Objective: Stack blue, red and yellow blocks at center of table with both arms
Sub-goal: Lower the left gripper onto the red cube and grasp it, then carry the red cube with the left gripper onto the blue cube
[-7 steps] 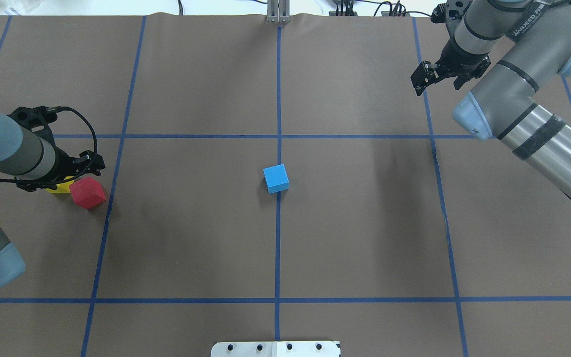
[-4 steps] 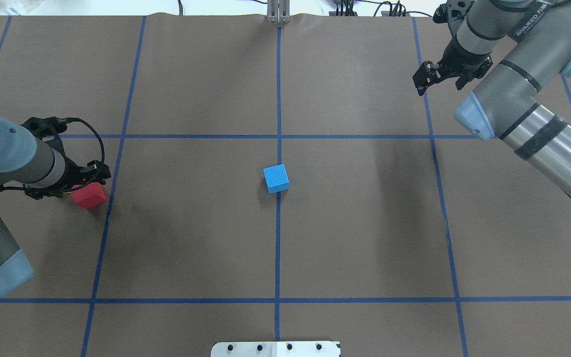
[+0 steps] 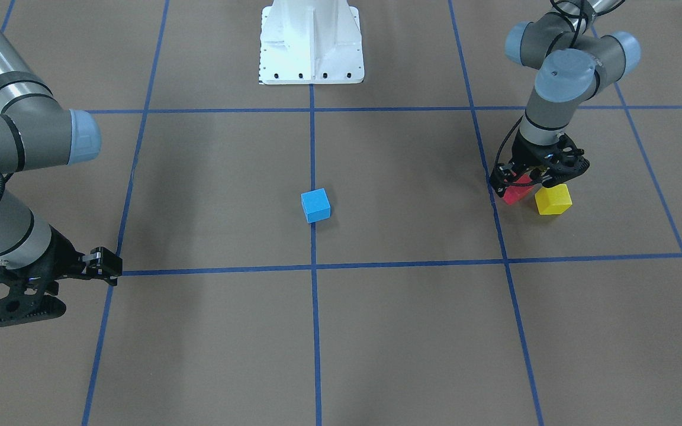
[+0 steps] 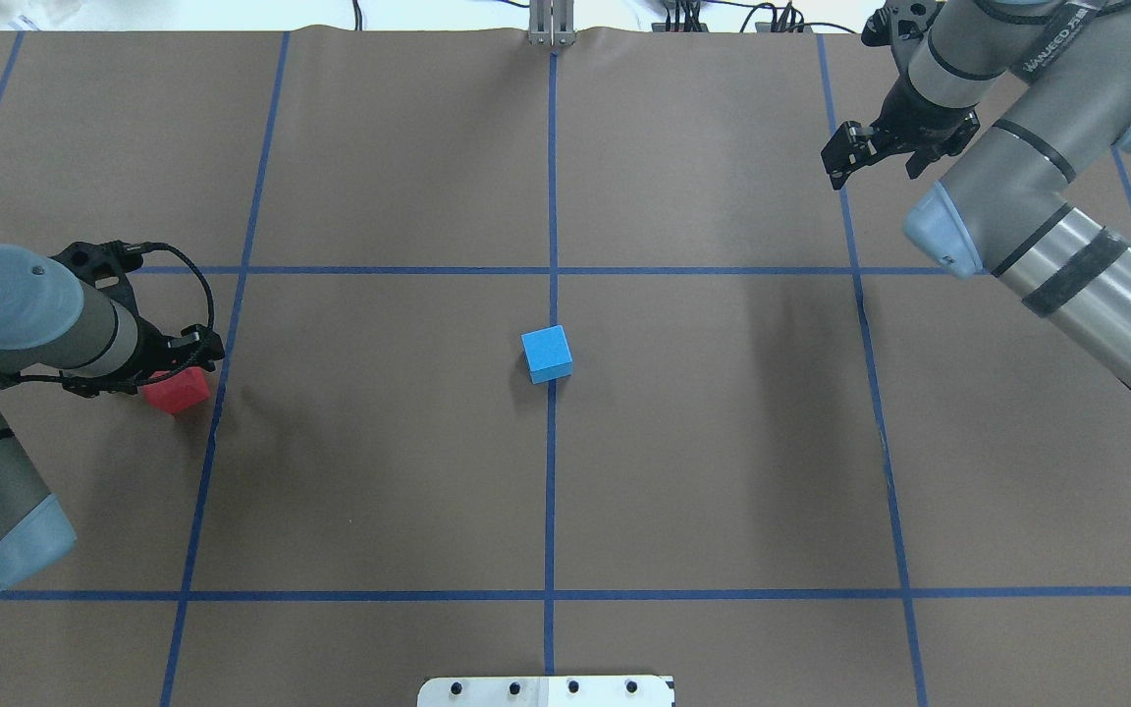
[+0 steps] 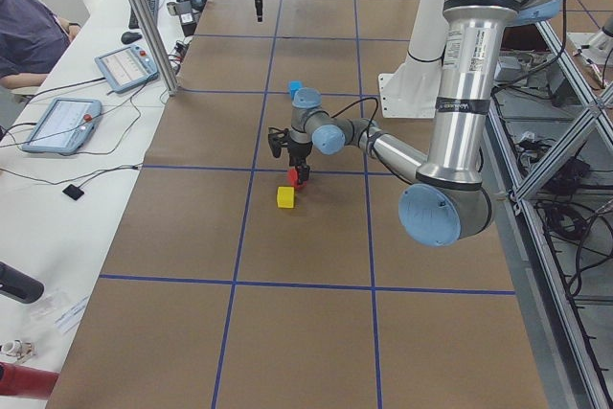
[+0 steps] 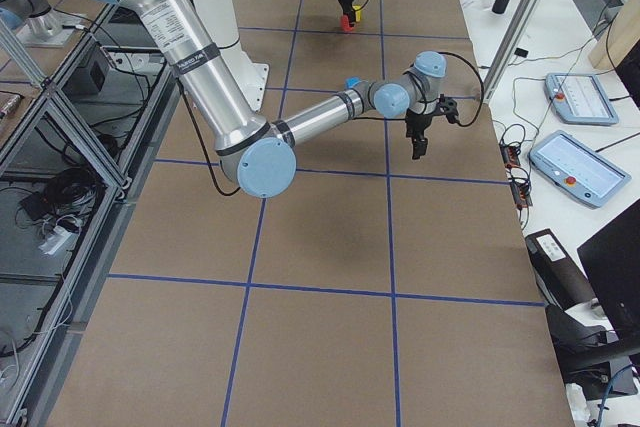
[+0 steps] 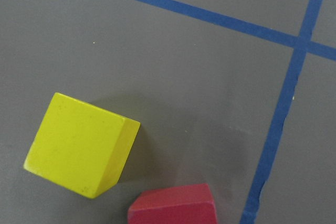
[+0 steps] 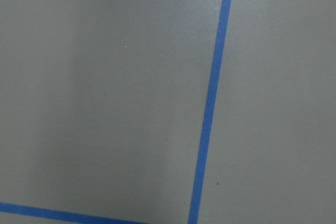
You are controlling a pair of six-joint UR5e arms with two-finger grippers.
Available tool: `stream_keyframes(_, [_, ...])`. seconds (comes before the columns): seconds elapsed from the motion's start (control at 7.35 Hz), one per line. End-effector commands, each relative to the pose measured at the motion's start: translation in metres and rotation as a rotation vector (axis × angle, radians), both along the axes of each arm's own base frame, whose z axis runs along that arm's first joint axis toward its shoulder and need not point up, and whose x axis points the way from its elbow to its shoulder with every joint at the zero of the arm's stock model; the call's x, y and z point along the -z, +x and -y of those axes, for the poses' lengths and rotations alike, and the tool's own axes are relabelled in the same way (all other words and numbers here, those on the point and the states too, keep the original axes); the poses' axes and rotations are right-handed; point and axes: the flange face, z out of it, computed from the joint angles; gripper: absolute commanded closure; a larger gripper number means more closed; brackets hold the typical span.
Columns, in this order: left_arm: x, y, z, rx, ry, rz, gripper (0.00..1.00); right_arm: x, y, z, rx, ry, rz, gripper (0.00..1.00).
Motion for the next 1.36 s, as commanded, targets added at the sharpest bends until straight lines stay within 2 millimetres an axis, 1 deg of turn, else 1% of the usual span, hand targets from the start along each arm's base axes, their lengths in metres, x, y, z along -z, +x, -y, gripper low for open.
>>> stream_keyframes(0.0, [0.001, 0.000, 0.001, 0.002, 0.000, -0.002, 0.73, 0.000, 0.001, 0.000, 0.000, -0.001, 0.001, 0.01])
stream_keyframes(0.14, [0.010, -0.002, -0.001, -0.002, 0.003, -0.017, 1.00, 0.000, 0.005, 0.001, -0.005, 0.000, 0.002, 0.01])
stream_keyframes(0.27, [0.027, -0.007, -0.006, -0.007, 0.011, -0.029, 1.00, 0.001, 0.010, 0.003, -0.012, 0.000, 0.004, 0.01])
stream_keyframes(0.41, [0.048, -0.014, -0.013, -0.028, -0.007, -0.031, 1.00, -0.001, 0.013, 0.003, -0.016, -0.001, 0.005, 0.01])
stream_keyframes(0.54, [0.088, -0.019, -0.011, -0.022, -0.002, -0.039, 1.00, -0.002, 0.016, 0.004, -0.021, -0.002, 0.003, 0.01])
stream_keyframes(0.68, [0.139, -0.016, -0.007, -0.035, 0.021, -0.048, 1.00, -0.005, 0.018, 0.004, -0.023, -0.006, 0.001, 0.01])
stream_keyframes(0.82, [0.208, 0.002, 0.007, -0.055, 0.046, -0.057, 1.00, -0.009, 0.020, 0.003, -0.025, -0.011, -0.003, 0.01])
stream_keyframes(0.95, [0.272, 0.015, 0.015, -0.059, 0.043, -0.054, 1.00, -0.011, 0.022, 0.003, -0.028, -0.014, -0.004, 0.01])
stream_keyframes(1.09, [0.314, 0.035, 0.028, -0.064, 0.062, -0.074, 1.00, -0.018, 0.036, 0.006, -0.039, -0.026, 0.002, 0.01])
stream_keyframes(1.22, [0.338, 0.076, 0.032, -0.096, 0.059, -0.069, 1.00, -0.040, 0.080, 0.009, -0.015, -0.037, 0.045, 0.01])
